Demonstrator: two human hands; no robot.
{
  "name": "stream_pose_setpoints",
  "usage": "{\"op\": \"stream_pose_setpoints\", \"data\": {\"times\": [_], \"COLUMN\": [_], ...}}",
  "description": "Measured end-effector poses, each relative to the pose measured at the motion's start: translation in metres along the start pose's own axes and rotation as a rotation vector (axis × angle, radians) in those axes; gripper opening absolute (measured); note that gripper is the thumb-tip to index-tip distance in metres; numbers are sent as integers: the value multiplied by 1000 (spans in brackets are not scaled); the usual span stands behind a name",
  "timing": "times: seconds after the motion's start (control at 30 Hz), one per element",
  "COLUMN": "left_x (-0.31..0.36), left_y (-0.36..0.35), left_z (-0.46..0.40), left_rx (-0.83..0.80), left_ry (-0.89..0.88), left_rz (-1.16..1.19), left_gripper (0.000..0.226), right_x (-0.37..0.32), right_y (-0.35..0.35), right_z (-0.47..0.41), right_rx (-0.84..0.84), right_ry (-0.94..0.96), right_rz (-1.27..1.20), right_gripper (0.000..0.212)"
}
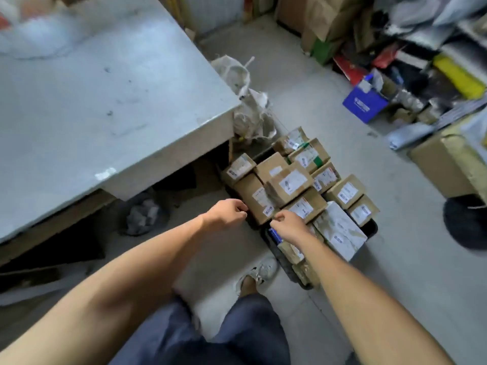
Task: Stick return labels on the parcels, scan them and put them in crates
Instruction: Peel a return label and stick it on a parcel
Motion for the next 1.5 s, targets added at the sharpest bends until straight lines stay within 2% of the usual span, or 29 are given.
{"op": "stream_pose_setpoints", "data": {"times": [0.1,0.17,0.2,0.37,0.47,0.7,0.9,1.17,1.5], "left_x": [-58,-120,-132,-276,-344,-449,-522,-636,-742], "left_y": [88,148,163,239,251,237,225,262,343], "left_z": [90,168,185,369,468,618,691,772,843], "left_rx": [186,359,403,729,832,938,1008,1033,1171], "left_ry": [-13,30,35,347,544,814,912,964,926], "left_rz": [-63,-89,-125,-254,-270,-187,-76,-36,31], "left_gripper": [36,36,36,39,33,45,55,59,62], "right_x": [-128,-227,-251,-421,-493,-569,-612,-695,-801], "right_y": [-45,-91,-97,-214,-287,-439,-551,-687,-787], "right_z": [65,119,130,244,313,435,490,538,580], "right_rx": [28,82,97,141,187,164,99,16,-2], "right_ry": [223,406,448,792,990,1326,1473,1535,1509], "right_rz": [207,353,395,668,769,917,1020,991,902], "right_gripper": [42,41,41,43,46,54,57,58,56]}}
Point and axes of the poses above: each hand's wrist, its own z-axis away from the middle knuckle, its own y-axis out of the back of the hand, x = y × z, the point moved 7 cm from there along -z, towards the middle knuckle, and after that the axes turned 9 degrees about -y, right-handed, at the moved point
